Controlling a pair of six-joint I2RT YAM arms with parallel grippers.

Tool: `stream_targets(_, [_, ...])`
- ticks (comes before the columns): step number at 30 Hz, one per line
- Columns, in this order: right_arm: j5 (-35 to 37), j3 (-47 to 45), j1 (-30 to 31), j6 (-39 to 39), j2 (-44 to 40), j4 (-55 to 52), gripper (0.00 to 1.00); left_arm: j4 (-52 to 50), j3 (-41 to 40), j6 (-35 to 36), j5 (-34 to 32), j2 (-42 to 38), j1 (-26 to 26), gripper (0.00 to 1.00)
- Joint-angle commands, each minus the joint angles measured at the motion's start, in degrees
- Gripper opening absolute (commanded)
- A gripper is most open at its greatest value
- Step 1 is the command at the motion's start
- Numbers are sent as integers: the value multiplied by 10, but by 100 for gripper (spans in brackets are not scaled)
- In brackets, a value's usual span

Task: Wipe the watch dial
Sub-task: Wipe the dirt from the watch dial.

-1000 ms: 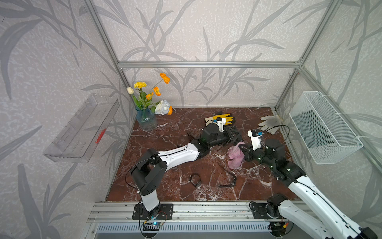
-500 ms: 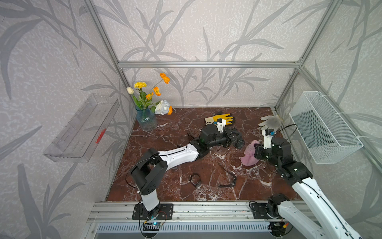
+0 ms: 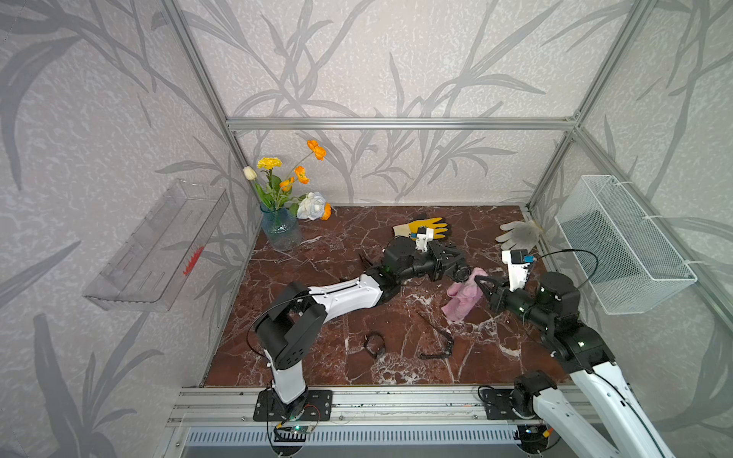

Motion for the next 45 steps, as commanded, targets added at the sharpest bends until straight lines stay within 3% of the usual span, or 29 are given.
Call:
stream_targets(1, [-45, -8, 1, 17, -3, 61, 0, 27, 10, -2, 4, 5, -7, 0])
stream_targets(5, [-53, -16, 5, 26, 4, 83, 0, 29, 13, -1, 3, 6, -13, 0])
stream_targets(15, [54, -25, 79, -5, 45, 91, 0, 41, 27, -5, -6, 13, -25, 0])
stream_targets(21, [77, -24, 107, -18, 66, 92, 0, 41, 36, -5, -5, 14, -25, 0])
stream_targets(26, [178, -24, 107, -20, 58, 36, 0, 41, 36, -4, -6, 12, -25, 0])
stream_targets(35, [280, -14, 107, 1, 59, -5, 0, 40, 32, -3, -8, 9, -26, 0])
stream_targets(45, [244, -7, 107, -2, 31, 33, 0, 41, 28, -3, -9, 14, -25, 0])
